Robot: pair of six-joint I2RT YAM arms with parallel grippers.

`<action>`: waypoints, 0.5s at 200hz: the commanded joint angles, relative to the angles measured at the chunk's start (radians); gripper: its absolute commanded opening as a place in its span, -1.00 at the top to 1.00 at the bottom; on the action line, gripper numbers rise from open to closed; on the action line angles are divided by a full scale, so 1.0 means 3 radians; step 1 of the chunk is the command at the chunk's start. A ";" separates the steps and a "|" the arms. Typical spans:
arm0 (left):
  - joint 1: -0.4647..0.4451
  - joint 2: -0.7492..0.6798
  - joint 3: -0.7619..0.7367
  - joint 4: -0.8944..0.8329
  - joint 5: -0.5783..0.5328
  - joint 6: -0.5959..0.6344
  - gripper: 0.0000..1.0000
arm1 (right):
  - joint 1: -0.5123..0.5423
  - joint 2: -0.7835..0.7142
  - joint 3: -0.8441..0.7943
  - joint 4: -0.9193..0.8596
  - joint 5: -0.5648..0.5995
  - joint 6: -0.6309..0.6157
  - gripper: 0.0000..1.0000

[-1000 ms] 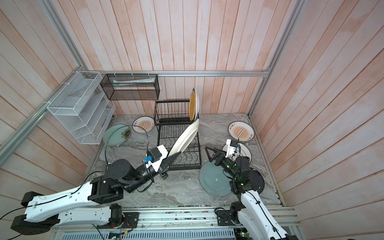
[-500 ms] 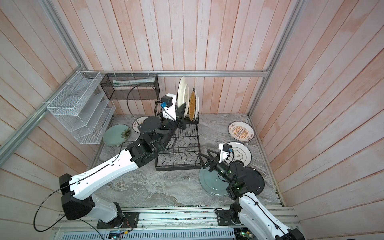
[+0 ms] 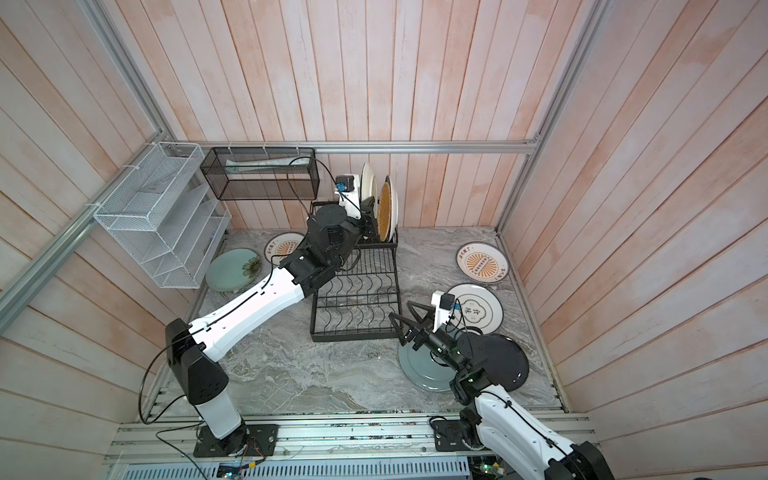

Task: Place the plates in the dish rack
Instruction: 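Carry the berry plate with the left gripper into the rack's upper tier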

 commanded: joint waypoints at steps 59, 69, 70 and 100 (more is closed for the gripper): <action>0.0091 0.0355 0.0648 0.0139 -0.0044 -0.0189 1.00 | 0.0067 0.0016 -0.0001 0.0135 0.0095 -0.0037 -0.95; 0.0097 0.0391 0.0675 0.0139 -0.0058 -0.0191 1.00 | 0.0069 0.0033 0.0009 0.0137 0.0086 -0.0031 -0.96; 0.0098 0.0393 0.0681 0.0139 -0.0063 -0.0193 1.00 | 0.0069 0.0035 0.0009 0.0136 0.0086 -0.0030 -0.96; 0.0105 0.0485 0.0751 0.0098 -0.0150 -0.0208 1.00 | 0.0079 0.0038 0.0011 0.0135 0.0086 -0.0014 -0.96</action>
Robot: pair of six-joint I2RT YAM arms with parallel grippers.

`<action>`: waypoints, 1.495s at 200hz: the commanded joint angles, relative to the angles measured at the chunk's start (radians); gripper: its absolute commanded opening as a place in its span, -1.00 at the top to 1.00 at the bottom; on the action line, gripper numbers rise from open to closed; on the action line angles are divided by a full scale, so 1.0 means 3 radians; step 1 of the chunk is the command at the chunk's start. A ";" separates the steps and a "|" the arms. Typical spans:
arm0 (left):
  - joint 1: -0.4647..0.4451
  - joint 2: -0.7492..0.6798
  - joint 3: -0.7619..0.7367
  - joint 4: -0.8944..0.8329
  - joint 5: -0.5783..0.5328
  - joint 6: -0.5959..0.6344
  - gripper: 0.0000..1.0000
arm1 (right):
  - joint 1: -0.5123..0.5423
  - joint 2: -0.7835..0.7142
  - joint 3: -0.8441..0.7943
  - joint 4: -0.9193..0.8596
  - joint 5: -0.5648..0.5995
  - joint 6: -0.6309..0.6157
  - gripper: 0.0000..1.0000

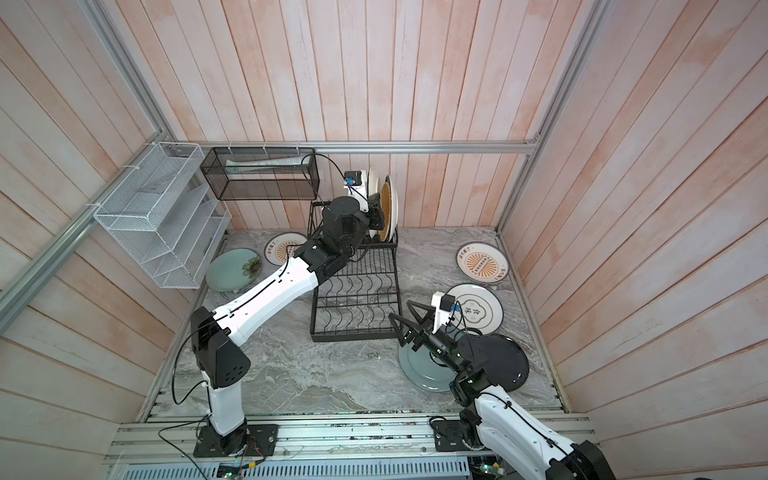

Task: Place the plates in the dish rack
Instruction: 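Carry the berry plate with the left gripper into the rack's upper tier, then lower the berry plate into the upper tier beside the wicker plate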

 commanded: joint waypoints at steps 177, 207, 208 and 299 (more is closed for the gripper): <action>0.0048 0.0505 0.0605 -0.0065 -0.0438 -0.0205 1.00 | 0.0047 0.0024 0.0055 0.0021 0.0021 0.0046 -0.95; 0.0047 0.0584 0.0690 -0.0151 -0.0428 -0.0181 1.00 | 0.0048 0.0031 0.0062 0.0015 0.0021 0.0046 -0.95; 0.0047 0.0586 0.0694 -0.0148 -0.0431 -0.0176 1.00 | 0.0048 0.0031 0.0062 0.0016 0.0021 0.0048 -0.95; 0.0047 0.0683 0.0856 -0.0293 -0.0490 -0.0050 0.64 | 0.0048 0.0066 0.0067 -0.0010 0.0061 0.0054 -0.95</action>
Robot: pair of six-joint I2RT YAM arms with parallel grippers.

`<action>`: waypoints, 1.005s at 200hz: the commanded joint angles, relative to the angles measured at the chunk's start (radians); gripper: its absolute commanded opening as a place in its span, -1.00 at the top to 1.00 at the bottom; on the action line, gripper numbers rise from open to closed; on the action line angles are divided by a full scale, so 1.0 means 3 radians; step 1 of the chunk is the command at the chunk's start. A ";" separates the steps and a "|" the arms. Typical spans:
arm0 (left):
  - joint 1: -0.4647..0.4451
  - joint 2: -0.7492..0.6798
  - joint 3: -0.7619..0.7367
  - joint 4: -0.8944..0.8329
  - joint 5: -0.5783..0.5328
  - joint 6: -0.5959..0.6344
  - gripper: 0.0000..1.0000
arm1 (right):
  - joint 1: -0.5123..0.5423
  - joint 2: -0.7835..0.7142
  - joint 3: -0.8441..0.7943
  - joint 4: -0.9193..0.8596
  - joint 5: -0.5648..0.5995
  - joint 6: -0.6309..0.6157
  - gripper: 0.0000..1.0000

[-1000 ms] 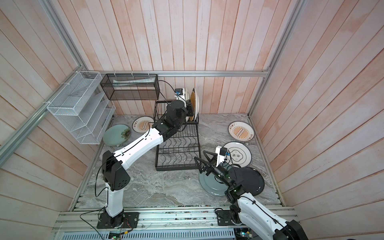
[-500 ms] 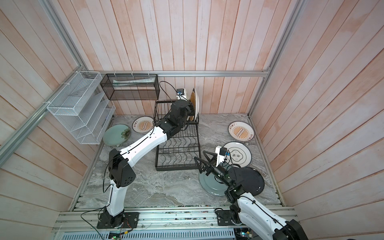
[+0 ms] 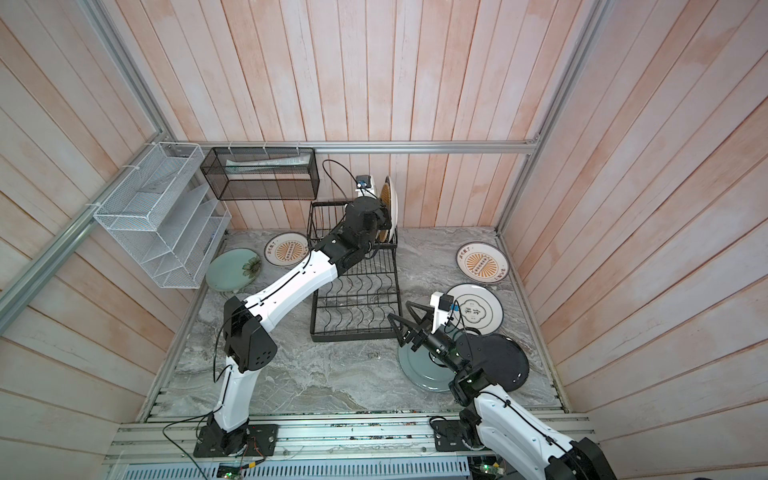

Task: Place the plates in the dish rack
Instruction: 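Lower the berry plate into the upper tier beside the wicker plate, then open and withdraw the left gripper while the right reaches the sunburst plate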

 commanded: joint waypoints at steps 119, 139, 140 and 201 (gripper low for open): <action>0.0019 -0.0186 0.0185 0.0175 -0.0036 0.0307 0.39 | 0.0026 0.0066 0.0077 -0.0019 0.0055 0.0020 -0.96; 0.0019 -0.0274 0.0213 0.0135 -0.0003 0.0339 0.38 | 0.0026 0.0063 0.0078 -0.0020 0.0053 0.0018 -0.95; 0.0019 -0.0281 0.0214 0.0131 0.0000 0.0343 0.38 | 0.0026 0.0063 0.0080 -0.0019 0.0053 0.0018 -0.96; 0.0059 -0.0829 0.0021 0.0065 0.0198 0.0567 0.34 | 0.0026 0.0087 0.0091 -0.0049 0.0080 -0.0027 -0.95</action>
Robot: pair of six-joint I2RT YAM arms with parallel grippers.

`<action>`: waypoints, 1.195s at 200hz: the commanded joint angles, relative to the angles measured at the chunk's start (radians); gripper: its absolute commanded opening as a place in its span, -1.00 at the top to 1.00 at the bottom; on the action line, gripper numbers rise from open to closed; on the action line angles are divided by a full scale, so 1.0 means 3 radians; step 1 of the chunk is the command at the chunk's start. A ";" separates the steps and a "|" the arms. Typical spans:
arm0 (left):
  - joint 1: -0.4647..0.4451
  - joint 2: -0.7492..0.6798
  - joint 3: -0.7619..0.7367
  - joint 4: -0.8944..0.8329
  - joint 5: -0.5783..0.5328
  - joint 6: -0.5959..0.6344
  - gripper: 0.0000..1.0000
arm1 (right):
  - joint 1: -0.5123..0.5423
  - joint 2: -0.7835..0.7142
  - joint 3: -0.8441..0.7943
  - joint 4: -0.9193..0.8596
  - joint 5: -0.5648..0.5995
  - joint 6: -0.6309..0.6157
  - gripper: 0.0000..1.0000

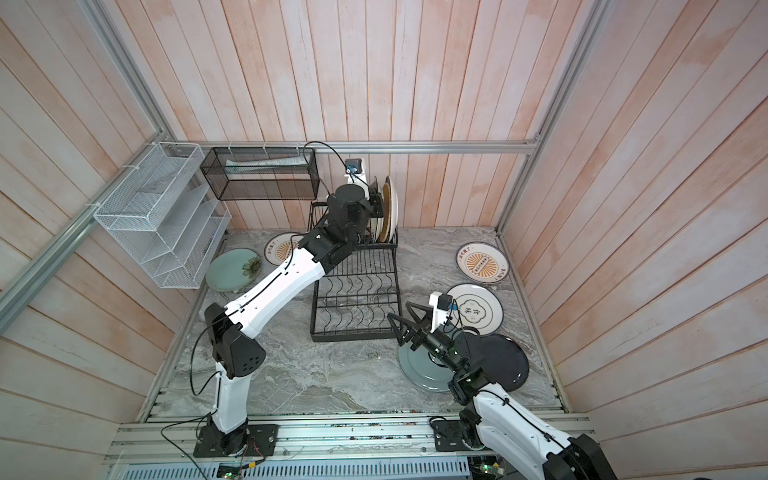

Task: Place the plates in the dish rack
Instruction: 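Open and withdraw the left gripper while the right reaches the sunburst plate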

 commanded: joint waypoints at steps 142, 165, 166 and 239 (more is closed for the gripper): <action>0.0254 -0.4150 -0.4732 0.0722 0.2713 0.0685 -1.00 | 0.0026 0.0008 0.0094 -0.0334 0.0579 -0.0383 -0.96; 0.0253 -0.4428 -0.5265 0.0798 0.2850 0.0391 -1.00 | 0.0021 -0.0011 0.0129 -0.0471 0.0793 -0.0406 -0.95; 0.0253 -0.4432 -0.5286 0.0808 0.2853 0.0375 -1.00 | 0.0021 -0.0013 0.0130 -0.0476 0.0802 -0.0405 -0.95; 0.0197 -0.3893 -0.5408 0.1132 0.2975 -0.0279 -1.00 | -0.0353 0.0276 0.0872 -0.1587 0.1500 -0.0249 -0.95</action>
